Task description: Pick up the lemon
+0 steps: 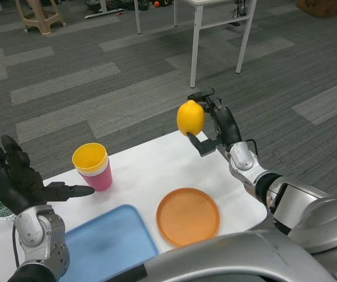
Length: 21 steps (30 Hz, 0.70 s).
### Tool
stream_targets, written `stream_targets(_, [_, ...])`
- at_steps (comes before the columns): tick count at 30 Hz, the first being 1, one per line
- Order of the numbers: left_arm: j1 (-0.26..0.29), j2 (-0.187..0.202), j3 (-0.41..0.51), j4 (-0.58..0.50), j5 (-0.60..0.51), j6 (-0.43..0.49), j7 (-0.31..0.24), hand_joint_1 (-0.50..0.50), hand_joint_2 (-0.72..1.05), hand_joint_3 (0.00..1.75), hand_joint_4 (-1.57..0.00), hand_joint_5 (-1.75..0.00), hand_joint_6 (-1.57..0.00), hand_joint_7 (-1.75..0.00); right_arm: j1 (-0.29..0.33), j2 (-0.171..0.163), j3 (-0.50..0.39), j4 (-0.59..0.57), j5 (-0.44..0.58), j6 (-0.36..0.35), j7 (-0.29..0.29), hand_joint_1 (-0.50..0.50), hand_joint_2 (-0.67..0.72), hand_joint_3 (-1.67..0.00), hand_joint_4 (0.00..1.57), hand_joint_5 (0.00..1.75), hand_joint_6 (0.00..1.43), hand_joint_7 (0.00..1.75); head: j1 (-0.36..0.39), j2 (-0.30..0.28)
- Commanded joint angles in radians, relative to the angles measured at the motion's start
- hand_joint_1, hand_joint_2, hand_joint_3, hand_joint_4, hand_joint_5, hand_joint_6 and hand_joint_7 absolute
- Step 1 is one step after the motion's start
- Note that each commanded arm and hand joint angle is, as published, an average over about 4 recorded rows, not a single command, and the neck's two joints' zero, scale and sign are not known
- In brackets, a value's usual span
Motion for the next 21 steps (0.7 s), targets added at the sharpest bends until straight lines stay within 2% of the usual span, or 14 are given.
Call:
stream_targets(1, [-0.013,-0.005,0.0,0.003,-0.004,0.002,0.001,-0.5,-0.72,0.09,0.0,0.0,0.0,-0.07,0.01,0.0,-0.001,-0.003,-0.001,-0.031,-0.026,-0.17,-0.22,-1.43,0.29,1.26,0.29,1.26,-0.001,-0.002])
stream_targets(21, [-0.007,-0.014,-0.006,-0.001,-0.004,0.003,0.0,-0.5,-0.72,0.09,0.0,0.0,0.0,-0.07,0.019,-0.007,-0.005,-0.04,0.0,-0.059,-0.077,-0.17,-0.22,-1.43,0.29,1.26,0.26,1.19,-0.005,-0.003])
